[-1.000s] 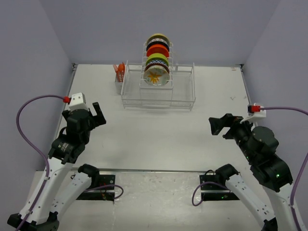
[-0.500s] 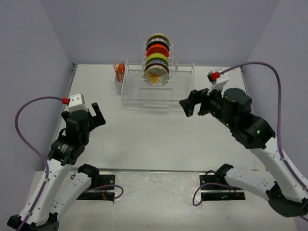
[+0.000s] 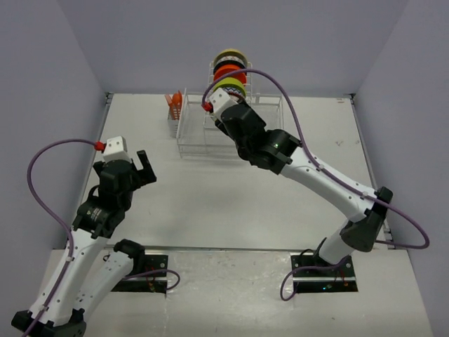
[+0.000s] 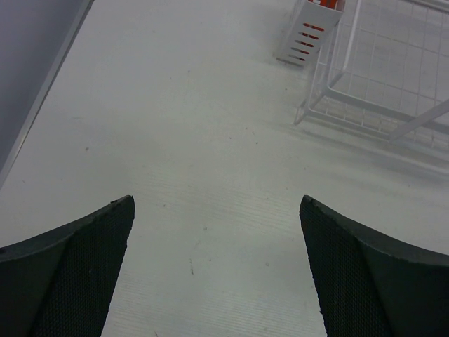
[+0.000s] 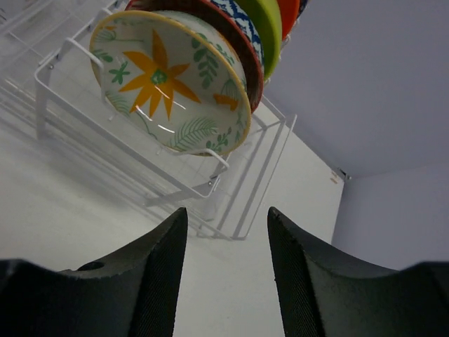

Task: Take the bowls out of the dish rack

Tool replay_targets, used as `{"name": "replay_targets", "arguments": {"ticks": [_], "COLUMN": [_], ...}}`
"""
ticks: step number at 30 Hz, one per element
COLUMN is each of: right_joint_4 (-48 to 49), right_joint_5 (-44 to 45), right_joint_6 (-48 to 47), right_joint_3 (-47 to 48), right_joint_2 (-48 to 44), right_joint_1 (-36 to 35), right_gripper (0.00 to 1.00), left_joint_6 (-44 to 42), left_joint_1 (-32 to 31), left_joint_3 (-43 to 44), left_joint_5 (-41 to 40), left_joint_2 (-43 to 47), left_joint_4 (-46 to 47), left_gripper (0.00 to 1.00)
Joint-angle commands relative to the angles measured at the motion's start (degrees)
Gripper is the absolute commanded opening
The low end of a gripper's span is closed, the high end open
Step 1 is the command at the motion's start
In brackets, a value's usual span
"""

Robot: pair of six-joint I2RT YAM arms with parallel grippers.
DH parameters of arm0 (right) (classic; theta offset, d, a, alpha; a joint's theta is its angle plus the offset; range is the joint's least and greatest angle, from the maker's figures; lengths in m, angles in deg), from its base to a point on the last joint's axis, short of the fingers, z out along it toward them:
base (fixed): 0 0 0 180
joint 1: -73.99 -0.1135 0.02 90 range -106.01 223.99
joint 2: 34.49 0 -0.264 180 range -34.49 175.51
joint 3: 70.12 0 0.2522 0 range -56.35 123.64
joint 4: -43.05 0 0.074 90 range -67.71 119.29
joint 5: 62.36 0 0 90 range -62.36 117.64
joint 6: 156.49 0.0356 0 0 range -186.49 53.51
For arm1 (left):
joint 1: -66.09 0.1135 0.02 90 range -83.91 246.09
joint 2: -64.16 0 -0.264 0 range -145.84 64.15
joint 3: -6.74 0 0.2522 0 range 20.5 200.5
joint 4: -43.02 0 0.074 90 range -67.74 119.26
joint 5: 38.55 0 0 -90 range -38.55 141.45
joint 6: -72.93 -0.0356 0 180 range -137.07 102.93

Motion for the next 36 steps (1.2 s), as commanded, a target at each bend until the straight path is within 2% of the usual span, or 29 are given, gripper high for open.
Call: {"name": "replay_targets", "arguments": {"ticks": [1, 6, 13, 22, 25, 28, 31, 32, 36], "right_joint_4": [4.6, 4.3, 4.3, 7.9, 12.1, 13.8, 16.0, 17.9, 20.7], "right_joint_5": [4.3, 2.5, 4.8, 3.7, 4.3, 4.3, 4.7, 5.0, 5.9], "right_joint_6": [-8.4, -10.1, -12.6, -15.7, -18.2, -18.9, -19.6, -20.2, -21.0], "right_joint_3": [4.1, 8.5, 13.1, 13.7, 10.7, 9.6, 8.0, 7.2, 5.8], "right_joint_2": [1.0, 6.0, 11.4, 14.5, 14.5, 14.9, 15.0, 14.9, 14.7], "right_joint_1": [-0.1, 0.1, 1.6, 3.2, 3.3, 3.5, 3.5, 3.5, 3.6], "right_gripper": [0.5, 0.52, 0.52, 0.5, 0.42, 0.38, 0.27, 0.2, 0.12], "left_joint_6": [-1.1, -1.2, -1.3, -1.6, -1.6, -1.7, -1.7, -1.8, -1.8], "left_joint_1": [-0.4, -0.4, -0.5, -0.7, -0.7, -0.7, -0.7, -0.7, -0.7], "left_joint_3": [-0.7, -0.5, -0.6, -0.5, -0.5, -0.5, -0.5, -0.5, -0.5], "left_joint_5": [3.7, 3.9, 4.3, 4.9, 4.9, 5.2, 5.4, 5.5, 5.6], "left_joint_2": [-0.2, -1.7, -1.3, -2.8, -2.9, -3.1, -3.3, -3.3, -3.4], "left_joint_4": [3.9, 3.8, 3.9, 4.0, 4.1, 4.2, 4.3, 4.3, 4.3], "left_gripper": [1.0, 1.0, 1.0, 1.0, 1.0, 1.0, 1.0, 1.0, 1.0]}}
